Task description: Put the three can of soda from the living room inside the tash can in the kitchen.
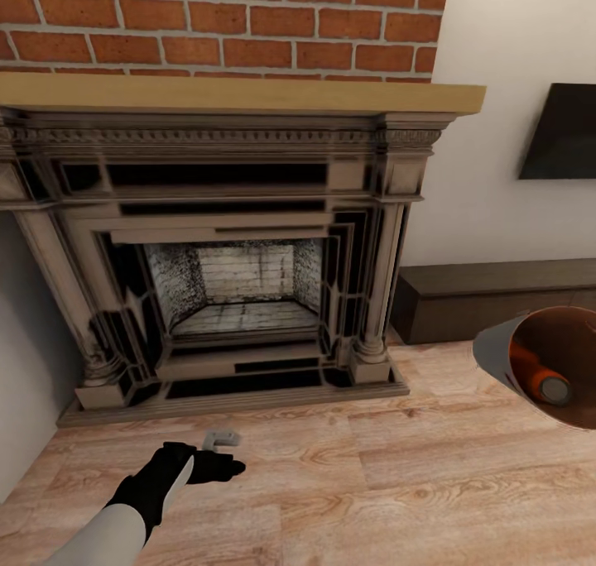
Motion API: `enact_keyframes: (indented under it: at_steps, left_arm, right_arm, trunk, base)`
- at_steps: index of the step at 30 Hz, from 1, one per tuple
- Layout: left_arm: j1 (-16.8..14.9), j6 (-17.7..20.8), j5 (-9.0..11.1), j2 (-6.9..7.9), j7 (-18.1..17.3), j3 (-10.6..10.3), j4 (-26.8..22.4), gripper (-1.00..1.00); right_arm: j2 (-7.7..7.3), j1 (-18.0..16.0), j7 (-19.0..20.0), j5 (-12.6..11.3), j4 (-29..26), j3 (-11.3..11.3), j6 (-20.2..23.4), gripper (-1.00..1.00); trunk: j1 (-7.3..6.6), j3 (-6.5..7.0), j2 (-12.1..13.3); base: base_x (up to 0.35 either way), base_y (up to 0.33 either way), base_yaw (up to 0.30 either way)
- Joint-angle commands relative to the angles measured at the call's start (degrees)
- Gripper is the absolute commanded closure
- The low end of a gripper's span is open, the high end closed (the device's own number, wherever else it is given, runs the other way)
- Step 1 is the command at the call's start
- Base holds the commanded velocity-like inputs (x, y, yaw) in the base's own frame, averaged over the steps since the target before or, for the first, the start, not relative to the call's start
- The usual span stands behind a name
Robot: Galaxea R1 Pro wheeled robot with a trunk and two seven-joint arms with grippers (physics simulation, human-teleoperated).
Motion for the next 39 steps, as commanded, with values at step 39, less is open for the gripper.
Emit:
enact_keyframes:
  at_steps: [39]
  left_arm:
    - [0.0,-5.3,0.0,-2.12,4.5,-4.5,2.9,-1.0]
  right_arm:
    - [-4.14,-2.0,4.0,-1.3,0.0,1.5,1.2,1.0]
  trunk:
    - [1.98,-1.61,-3.6]
  base:
    - [0.0,-0.073,0.0]
